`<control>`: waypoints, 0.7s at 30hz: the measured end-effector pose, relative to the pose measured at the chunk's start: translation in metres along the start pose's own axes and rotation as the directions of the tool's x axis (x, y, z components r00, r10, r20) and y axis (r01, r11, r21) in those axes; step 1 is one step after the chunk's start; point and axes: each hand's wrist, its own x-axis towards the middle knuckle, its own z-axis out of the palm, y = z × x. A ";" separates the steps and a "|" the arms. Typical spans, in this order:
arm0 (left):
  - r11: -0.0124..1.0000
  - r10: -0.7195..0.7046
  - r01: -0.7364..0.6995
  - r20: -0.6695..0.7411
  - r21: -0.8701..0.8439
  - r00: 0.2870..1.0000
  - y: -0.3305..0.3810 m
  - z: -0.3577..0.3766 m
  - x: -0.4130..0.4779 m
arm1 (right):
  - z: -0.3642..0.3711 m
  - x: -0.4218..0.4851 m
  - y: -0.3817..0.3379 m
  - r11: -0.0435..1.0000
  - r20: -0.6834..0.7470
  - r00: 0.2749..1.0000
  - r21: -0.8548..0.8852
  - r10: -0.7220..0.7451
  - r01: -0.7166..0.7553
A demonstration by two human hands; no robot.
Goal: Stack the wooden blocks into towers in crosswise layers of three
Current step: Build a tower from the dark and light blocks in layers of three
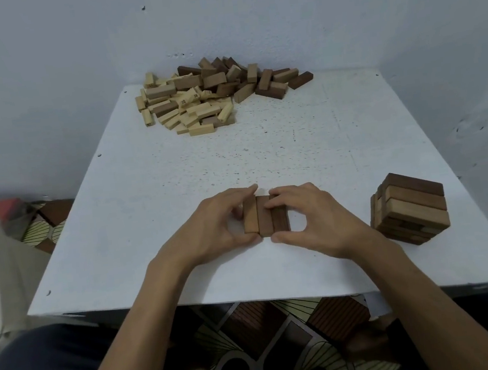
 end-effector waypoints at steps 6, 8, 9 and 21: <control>1.000 -0.001 0.001 0.007 -0.007 1.000 -0.001 0.001 -0.002 | -0.004 0.001 0.002 0.999 0.019 1.000 0.038 -0.005 0.004; 1.000 -0.015 0.014 0.010 0.022 1.000 0.000 0.000 -0.001 | -0.004 0.002 0.004 0.999 0.029 1.000 0.045 0.008 -0.010; 0.999 -0.025 0.024 0.011 0.043 1.000 0.000 0.000 -0.001 | -0.004 0.002 0.005 0.999 0.034 0.999 0.050 0.019 -0.021; 0.998 -0.041 0.039 0.037 0.038 0.999 0.002 0.002 -0.003 | -0.004 0.001 0.002 0.996 0.008 1.000 0.084 0.011 -0.012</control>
